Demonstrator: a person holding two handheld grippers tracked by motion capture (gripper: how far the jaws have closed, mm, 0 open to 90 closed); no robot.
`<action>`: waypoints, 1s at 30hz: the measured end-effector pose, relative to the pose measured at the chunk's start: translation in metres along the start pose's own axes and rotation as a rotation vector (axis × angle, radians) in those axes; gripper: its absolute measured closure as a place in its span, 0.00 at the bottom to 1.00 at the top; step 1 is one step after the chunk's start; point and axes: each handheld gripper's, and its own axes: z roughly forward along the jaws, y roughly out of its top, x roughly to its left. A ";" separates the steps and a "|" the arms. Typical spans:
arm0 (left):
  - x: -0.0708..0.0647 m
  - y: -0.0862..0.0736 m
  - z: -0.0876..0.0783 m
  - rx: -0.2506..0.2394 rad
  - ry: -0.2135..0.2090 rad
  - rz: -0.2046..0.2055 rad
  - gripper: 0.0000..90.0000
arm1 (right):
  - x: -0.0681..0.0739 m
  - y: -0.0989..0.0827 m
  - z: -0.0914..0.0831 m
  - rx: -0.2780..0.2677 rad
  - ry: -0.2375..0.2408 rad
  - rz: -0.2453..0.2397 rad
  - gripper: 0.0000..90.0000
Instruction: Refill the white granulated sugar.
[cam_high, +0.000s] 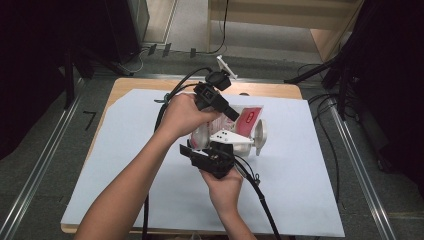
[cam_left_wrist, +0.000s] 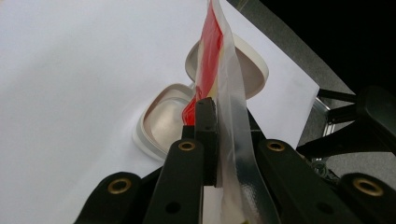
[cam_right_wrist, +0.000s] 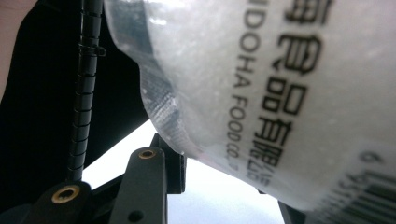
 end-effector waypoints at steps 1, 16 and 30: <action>-0.001 0.001 0.001 0.005 -0.002 -0.001 0.94 | 0.000 0.000 0.000 -0.004 0.000 0.004 0.71; -0.003 0.004 0.000 0.027 0.015 -0.004 0.94 | 0.000 0.000 -0.004 -0.023 0.035 0.030 0.69; -0.003 -0.001 -0.010 0.005 0.026 -0.014 0.94 | 0.007 0.004 -0.001 -0.003 0.047 0.002 0.70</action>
